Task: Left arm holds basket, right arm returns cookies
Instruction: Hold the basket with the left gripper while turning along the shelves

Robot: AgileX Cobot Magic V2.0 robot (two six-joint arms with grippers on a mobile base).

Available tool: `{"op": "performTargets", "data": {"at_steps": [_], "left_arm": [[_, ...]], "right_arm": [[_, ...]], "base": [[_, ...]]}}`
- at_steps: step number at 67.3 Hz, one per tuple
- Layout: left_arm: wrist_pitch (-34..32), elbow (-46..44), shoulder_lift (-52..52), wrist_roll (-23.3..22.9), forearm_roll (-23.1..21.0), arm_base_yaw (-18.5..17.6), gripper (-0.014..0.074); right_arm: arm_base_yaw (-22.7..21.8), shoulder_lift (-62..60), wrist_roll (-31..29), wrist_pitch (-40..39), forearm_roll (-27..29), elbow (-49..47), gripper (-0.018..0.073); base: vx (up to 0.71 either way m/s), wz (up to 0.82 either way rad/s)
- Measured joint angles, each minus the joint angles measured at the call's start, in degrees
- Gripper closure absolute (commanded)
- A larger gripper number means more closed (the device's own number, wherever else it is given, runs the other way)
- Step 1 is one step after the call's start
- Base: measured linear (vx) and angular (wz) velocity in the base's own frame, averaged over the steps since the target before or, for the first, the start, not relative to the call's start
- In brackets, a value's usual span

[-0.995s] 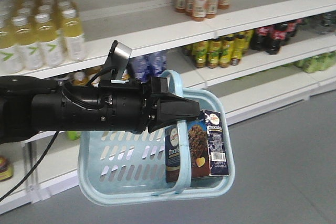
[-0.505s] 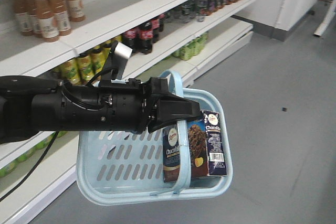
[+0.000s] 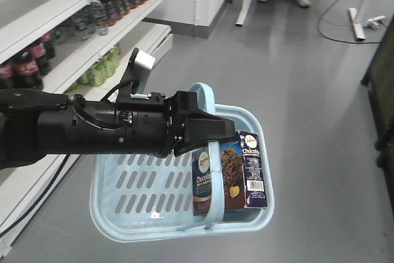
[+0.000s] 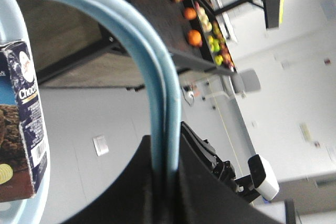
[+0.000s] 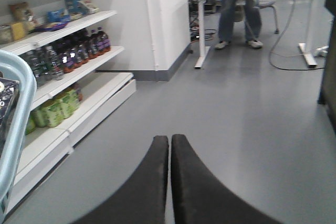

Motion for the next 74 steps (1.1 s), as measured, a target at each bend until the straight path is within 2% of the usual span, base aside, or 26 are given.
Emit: {"op": "performTargets", "data": {"at_steps": [40,74], "left_arm": [[0.61,0.0,0.0,0.0,0.0,-0.06,0.0603],[0.86,0.0,0.0,0.0,0.05,-0.11,0.0603]], "right_arm": [[0.0,0.0,0.0,0.0,0.0,0.0,0.0563],[0.0,0.0,0.0,0.0,0.0,0.0,0.0563]], "base": [[0.17,-0.56],[0.35,-0.02]]}}
